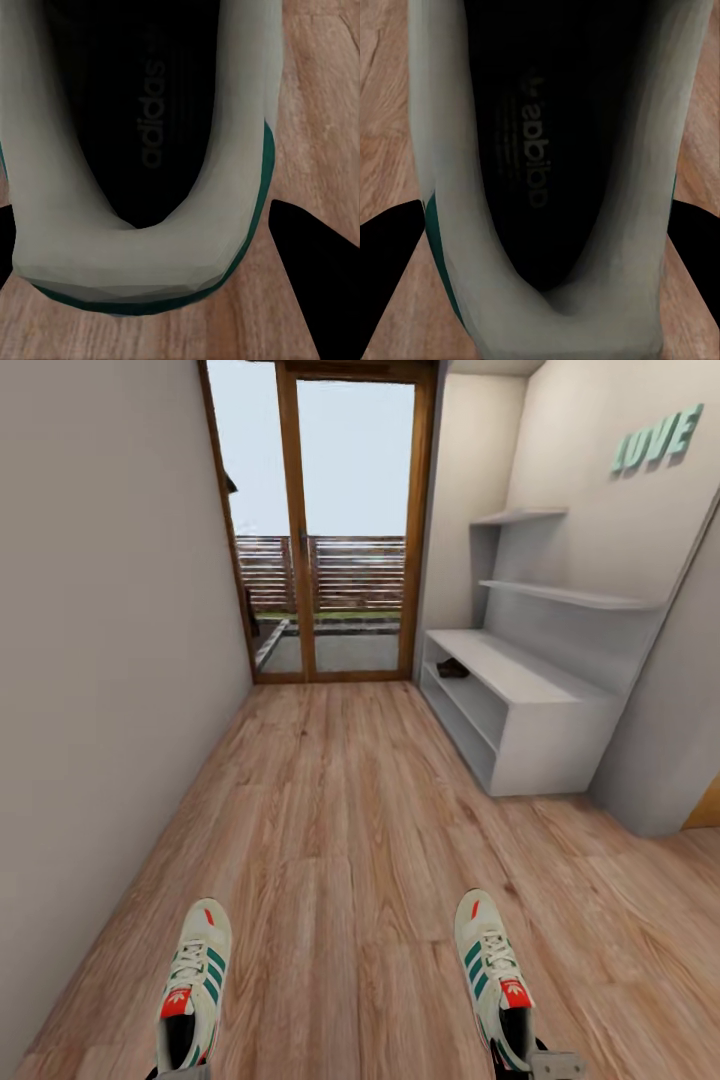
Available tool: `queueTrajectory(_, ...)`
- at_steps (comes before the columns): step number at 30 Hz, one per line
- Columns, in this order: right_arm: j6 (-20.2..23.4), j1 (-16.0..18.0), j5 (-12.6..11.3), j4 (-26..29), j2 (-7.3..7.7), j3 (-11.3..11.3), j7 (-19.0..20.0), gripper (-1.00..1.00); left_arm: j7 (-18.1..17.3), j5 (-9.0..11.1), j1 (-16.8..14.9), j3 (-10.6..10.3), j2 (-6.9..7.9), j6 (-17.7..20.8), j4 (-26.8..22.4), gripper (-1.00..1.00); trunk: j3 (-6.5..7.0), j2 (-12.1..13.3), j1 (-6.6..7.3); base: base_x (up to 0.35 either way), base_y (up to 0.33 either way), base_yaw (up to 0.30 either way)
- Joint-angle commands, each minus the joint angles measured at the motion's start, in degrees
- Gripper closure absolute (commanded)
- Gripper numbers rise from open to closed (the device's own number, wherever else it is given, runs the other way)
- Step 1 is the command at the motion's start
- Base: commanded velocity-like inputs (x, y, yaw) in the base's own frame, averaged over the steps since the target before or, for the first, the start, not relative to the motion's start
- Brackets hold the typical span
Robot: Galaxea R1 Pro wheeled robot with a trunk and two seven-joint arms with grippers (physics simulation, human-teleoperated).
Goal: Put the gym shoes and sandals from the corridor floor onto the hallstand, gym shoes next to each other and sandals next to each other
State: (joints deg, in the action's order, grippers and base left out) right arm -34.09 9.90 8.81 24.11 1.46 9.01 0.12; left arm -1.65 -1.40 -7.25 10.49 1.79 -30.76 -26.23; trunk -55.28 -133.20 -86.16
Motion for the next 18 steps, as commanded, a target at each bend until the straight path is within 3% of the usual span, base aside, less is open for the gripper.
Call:
queueTrajectory(1,-0.19,0.04,0.60,-0.03,-0.05,0.37,-0.03,1.00,-0.11,-0.18,-0.04,0.23,-0.03,-0.18,0.04,1.00,-0.05,-0.02,-0.02,0.336,0.103,0.000)
queueTrajectory(18,-0.19,0.08,0.53,0.06,-0.03,0.39,-0.15,1.00,-0.11,-0.18,-0.04,0.23,-0.03,-0.18,0.04,1.00,-0.05,-0.02,-0.02,0.304,0.166,0.000)
